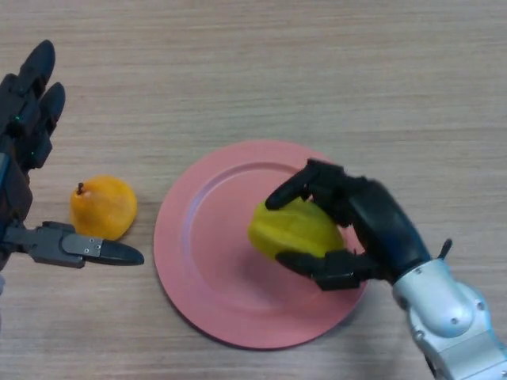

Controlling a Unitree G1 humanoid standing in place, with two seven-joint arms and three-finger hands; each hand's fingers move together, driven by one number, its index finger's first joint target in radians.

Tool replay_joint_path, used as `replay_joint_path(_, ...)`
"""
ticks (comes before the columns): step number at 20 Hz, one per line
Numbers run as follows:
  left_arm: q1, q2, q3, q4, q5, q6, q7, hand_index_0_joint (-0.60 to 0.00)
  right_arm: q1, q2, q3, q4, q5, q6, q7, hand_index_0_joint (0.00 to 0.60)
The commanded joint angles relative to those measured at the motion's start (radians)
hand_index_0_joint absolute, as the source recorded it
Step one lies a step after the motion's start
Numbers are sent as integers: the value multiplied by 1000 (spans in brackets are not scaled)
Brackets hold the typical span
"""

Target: Pick up the yellow starfruit and place it on the plate

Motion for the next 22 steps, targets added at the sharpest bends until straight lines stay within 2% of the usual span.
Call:
replay_joint_path(1, -20, 39, 79, -59, -7, -89, 6, 0, -16, 0, -15, -72, 23, -47, -61, 450)
replay_joint_path(2, -17, 37, 80, -57, -5, -98, 9, 0, -14, 0, -10, -76, 14, -27, -61, 300)
replay_joint_path(3, -16, 35, 81, -55, -4, -108, 12, 0, -13, 0, -7, -81, 5, -10, -62, 200)
replay_joint_path(4, -13, 34, 83, -56, -2, -122, 21, 0, -14, 0, -10, -94, 4, 11, -75, 57)
replay_joint_path(5, -11, 33, 85, -59, -1, -128, 25, 0, -17, 0, -15, -101, 13, 18, -87, 0)
replay_joint_path(9, -12, 23, 67, -59, 27, -144, 59, 0, -43, 0, -73, -172, 74, 4, -117, 0)
replay_joint_path(11, -18, 25, 64, -67, 26, -128, 63, 0, -52, 0, -125, -238, 104, 16, -98, 0)
replay_joint_path(15, -22, 23, 50, -75, 32, -124, 61, 0, -30, 0, -257, -374, 101, 25, -2, 0)
replay_joint_path(16, -24, 22, 48, -81, 26, -115, 58, 0, 3, -13, -305, -445, 128, 72, 39, 0)
replay_joint_path(18, -26, 23, 45, -84, 20, -100, 54, 0, 36, -37, -356, -519, 163, 122, 69, 0)
replay_joint_path(21, -26, 18, 33, -96, 8, -60, 44, 0, 60, -47, -381, -543, 162, 93, 76, 0)
replay_joint_path(22, -36, 19, 26, -108, -18, -6, 46, 0, 72, -45, -383, -543, 166, 81, 67, 0)
